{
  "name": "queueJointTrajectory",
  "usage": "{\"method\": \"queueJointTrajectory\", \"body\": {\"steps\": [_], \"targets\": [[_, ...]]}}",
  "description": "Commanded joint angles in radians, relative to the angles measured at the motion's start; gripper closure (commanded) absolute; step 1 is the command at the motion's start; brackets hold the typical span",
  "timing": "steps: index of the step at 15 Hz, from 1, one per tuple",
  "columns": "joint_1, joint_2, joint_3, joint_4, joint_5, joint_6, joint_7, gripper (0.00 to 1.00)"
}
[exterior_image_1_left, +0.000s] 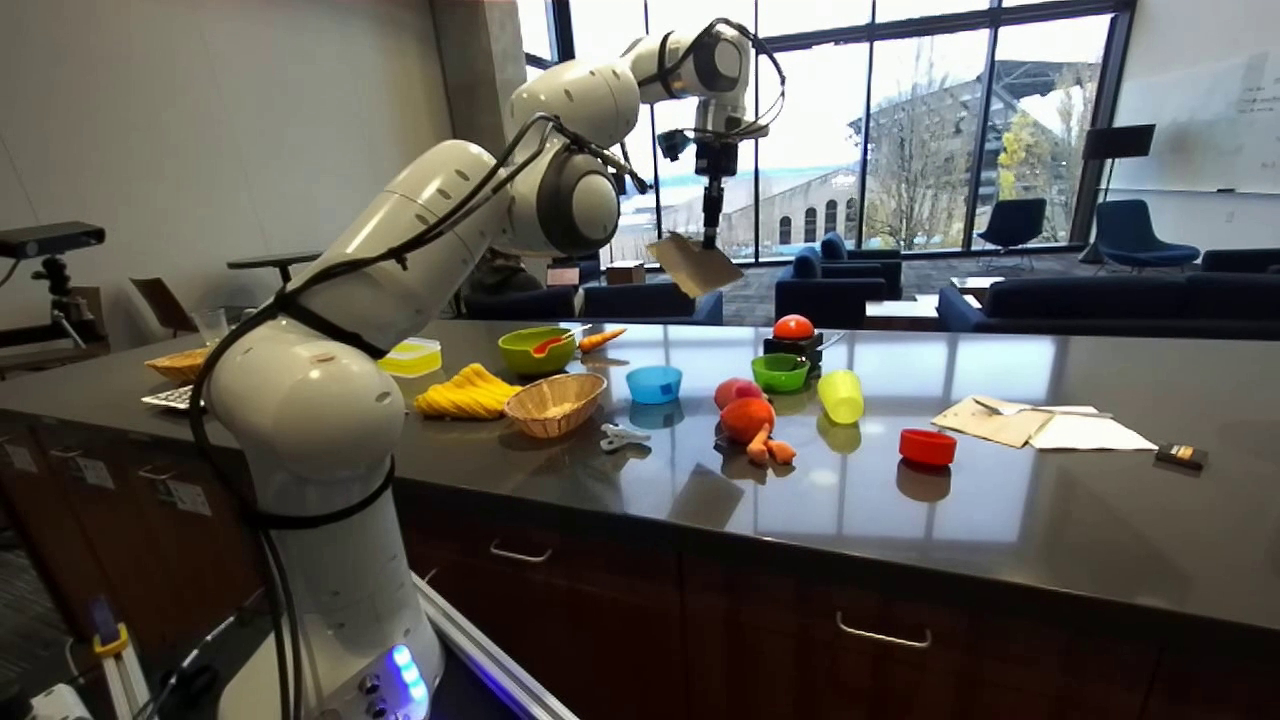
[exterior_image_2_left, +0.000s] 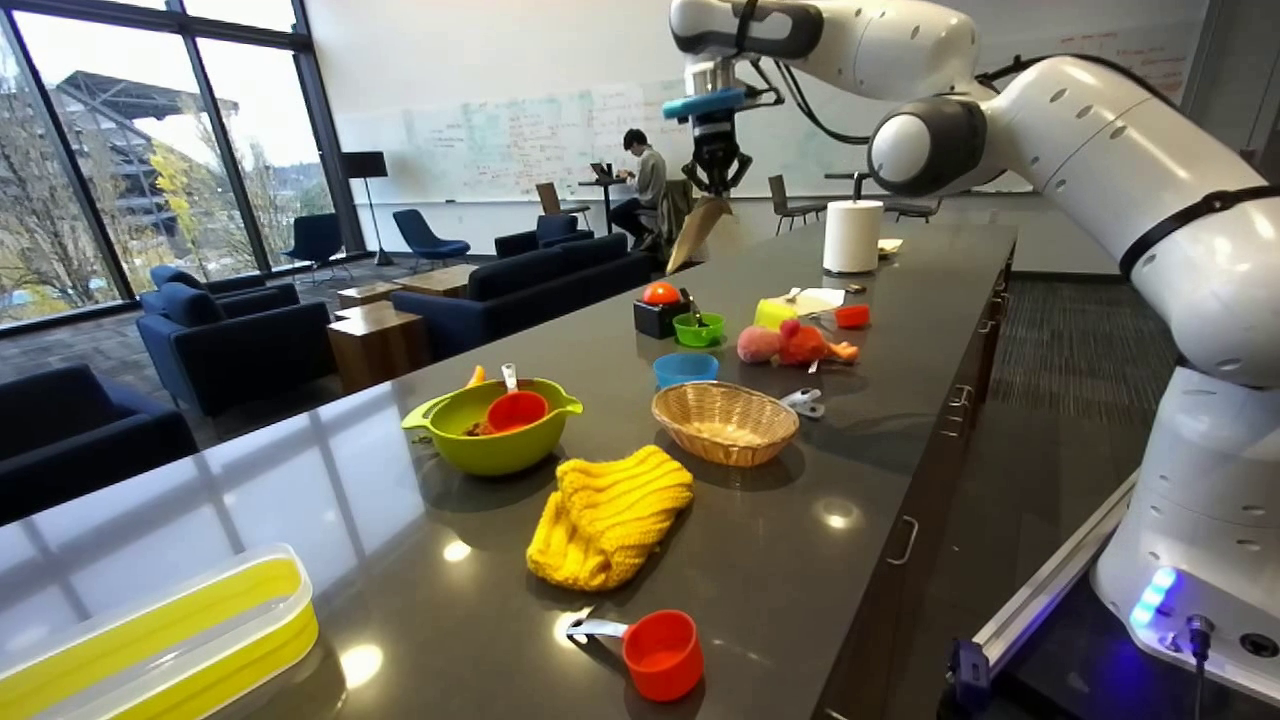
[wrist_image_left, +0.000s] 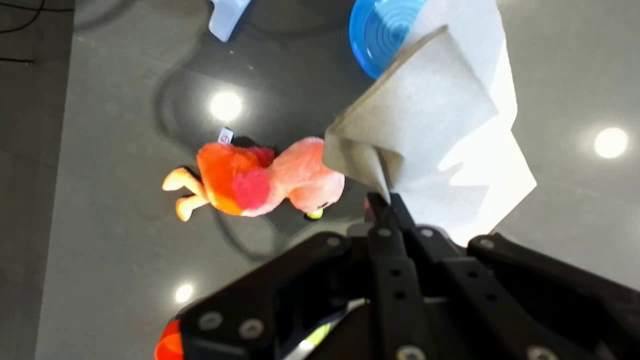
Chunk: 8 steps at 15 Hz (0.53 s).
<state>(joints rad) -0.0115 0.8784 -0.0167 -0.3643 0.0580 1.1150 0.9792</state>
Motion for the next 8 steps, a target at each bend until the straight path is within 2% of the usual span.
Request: {"method": "queueJointTrajectory", "body": {"steps": [1,4,6,7,8], "targets": [[0.006,-0.079,0.046,-0.033,0.049,-0.105,-0.115,1.0],[-0.005,-0.053,0.059,-0.009,0.043,-0.245,-0.22,1.0],[-0.022,-0.061,0.029,-0.072,0.026,-0.32,-0.288,1.0],[-0.031,-0.002,0.013,0.008,0.009,-0.402,-0.319,1.0],[-0.048,0.011,0.001,0.001,-0.002,-0.446,-0.36,1.0]]}}
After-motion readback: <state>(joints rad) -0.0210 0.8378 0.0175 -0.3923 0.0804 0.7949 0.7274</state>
